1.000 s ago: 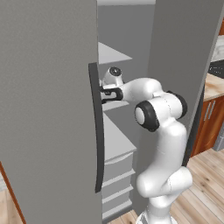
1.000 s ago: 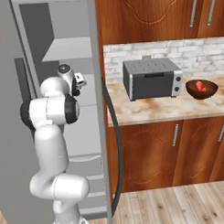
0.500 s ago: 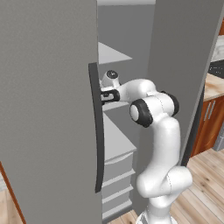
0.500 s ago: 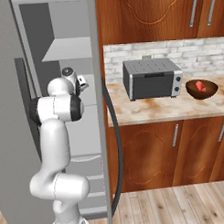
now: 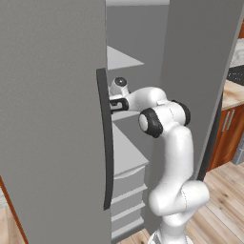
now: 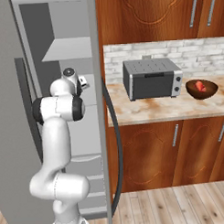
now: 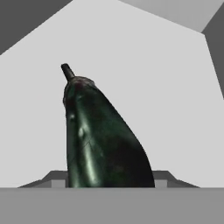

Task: Take the sweet potato, fish, and eggplant from the freezer and place them in the bowl on the counter.

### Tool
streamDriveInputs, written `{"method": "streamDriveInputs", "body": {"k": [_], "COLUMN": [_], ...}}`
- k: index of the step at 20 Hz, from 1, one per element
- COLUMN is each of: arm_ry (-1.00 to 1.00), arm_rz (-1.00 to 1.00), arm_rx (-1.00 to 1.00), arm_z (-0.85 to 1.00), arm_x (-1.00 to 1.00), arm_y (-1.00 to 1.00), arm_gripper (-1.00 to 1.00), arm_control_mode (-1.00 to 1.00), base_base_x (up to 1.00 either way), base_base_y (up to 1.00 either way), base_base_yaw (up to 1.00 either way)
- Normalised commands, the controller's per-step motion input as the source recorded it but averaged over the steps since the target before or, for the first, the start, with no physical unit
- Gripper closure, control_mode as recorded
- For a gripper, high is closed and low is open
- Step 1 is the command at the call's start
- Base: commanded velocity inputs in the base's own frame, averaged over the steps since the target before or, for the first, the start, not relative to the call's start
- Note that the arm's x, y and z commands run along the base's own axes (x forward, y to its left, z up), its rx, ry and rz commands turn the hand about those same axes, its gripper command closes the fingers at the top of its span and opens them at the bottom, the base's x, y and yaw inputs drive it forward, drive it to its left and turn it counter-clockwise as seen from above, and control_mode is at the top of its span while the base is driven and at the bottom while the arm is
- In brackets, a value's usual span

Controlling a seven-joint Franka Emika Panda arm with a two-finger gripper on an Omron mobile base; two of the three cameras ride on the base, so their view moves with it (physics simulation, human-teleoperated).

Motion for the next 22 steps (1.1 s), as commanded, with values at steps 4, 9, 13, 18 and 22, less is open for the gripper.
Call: {"method": "streamDriveInputs", "body": {"k": [4,9,13,18,22], "arm_ry": [-0.01,-0.09,-0.04,0.02,0.07], "arm_rz": [-0.05,-0.24,-0.3,-0.3,-0.19], "arm_rx": [0.04,0.11,0.11,0.24,0.24], "arm_z": [0.01,0.39,0.87,1.0,0.95], "arm_x": [-0.8,-1.0,-1.0,-1.0,-1.0], "arm_y": [-0.27,-0.41,-0.27,-0.09,-0.03], "arm_gripper": [1.0,1.0,1.0,1.0,1.0], "arm_control_mode": [-1.0,-1.0,-1.0,-1.0,-1.0], "base_base_x": [0.0,0.0,0.0,0.0,0.0], "base_base_y": [0.0,0.0,0.0,0.0,0.0], "base_base_yaw": [0.0,0.0,0.0,0.0,0.0]}}
